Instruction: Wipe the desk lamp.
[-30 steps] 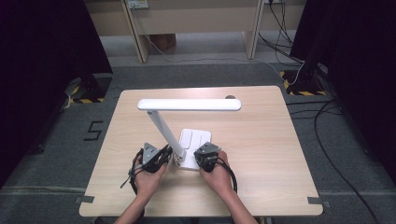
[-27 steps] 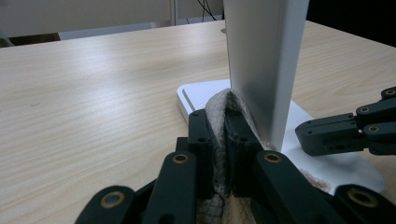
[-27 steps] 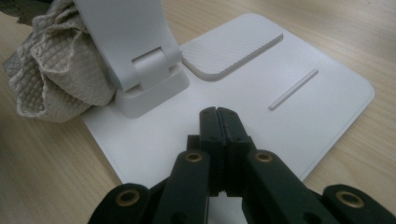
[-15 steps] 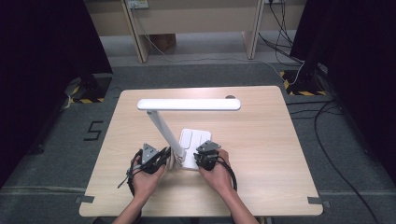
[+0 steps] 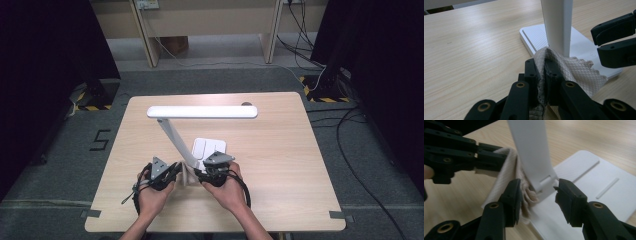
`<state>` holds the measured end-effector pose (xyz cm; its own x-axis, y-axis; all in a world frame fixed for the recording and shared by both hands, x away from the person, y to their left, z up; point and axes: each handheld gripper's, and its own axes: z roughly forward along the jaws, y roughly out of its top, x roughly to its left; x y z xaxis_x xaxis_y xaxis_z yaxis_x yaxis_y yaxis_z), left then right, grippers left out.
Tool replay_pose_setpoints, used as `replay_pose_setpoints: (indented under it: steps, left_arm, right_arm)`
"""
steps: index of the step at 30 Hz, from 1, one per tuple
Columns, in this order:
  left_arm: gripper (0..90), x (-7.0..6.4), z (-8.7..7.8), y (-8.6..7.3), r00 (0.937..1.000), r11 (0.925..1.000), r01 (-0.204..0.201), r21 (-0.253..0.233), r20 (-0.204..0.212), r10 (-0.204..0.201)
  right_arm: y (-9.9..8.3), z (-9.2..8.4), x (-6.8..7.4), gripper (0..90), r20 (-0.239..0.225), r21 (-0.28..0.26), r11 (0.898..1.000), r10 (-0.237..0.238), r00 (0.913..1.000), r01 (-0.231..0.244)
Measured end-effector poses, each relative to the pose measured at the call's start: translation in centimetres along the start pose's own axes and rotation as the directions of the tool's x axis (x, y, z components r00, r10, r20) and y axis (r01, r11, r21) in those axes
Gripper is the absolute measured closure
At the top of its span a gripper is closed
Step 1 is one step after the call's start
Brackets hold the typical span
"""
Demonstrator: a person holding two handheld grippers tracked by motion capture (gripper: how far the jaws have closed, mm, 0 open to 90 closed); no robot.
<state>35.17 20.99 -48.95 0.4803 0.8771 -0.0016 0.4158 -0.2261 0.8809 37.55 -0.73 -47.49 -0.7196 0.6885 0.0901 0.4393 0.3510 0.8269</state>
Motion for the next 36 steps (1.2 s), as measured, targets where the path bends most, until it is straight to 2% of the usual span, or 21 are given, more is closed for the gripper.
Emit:
replay_pose_setpoints:
  steps: [6, 12, 20, 29, 33, 36]
  left_arm:
    - [82.0, -0.4, -0.3, 0.0, 0.9997, 0.9999, -0.014, 0.009, 0.020, 0.014]
    - [82.0, -0.6, -0.5, -0.1, 0.9995, 0.9999, -0.011, 0.011, 0.029, 0.011]
    - [82.0, -0.7, -1.2, 0.2, 0.9985, 0.9998, -0.017, 0.014, 0.052, 0.016]
    - [81.9, -0.7, -1.9, 0.4, 0.9971, 0.9993, -0.037, 0.004, 0.067, 0.036]
    - [81.9, -0.8, -1.9, 0.5, 0.9968, 0.9993, -0.036, 0.004, 0.072, 0.036]
    - [81.9, -0.9, -1.9, 0.5, 0.9962, 0.9993, -0.037, 0.004, 0.079, 0.036]
  right_arm:
    - [0.4, 0.3, 1.1, 47.4, -0.062, 0.002, 1.000, -0.022, 0.9978, 0.022]
    - [0.4, 0.6, 2.0, 42.6, -0.093, 0.010, 0.999, -0.041, 0.9948, 0.042]
    - [0.5, 1.1, 2.6, 36.2, -0.074, 0.037, 0.993, -0.106, 0.9916, 0.109]
    - [0.7, 1.1, 2.5, 30.9, -0.048, 0.051, 0.985, -0.161, 0.9858, 0.164]
    - [0.7, 1.4, 2.1, 31.4, -0.062, 0.064, 0.984, -0.163, 0.9847, 0.167]
    - [0.4, 1.8, 2.0, 37.7, -0.082, 0.072, 0.980, -0.179, 0.9804, 0.185]
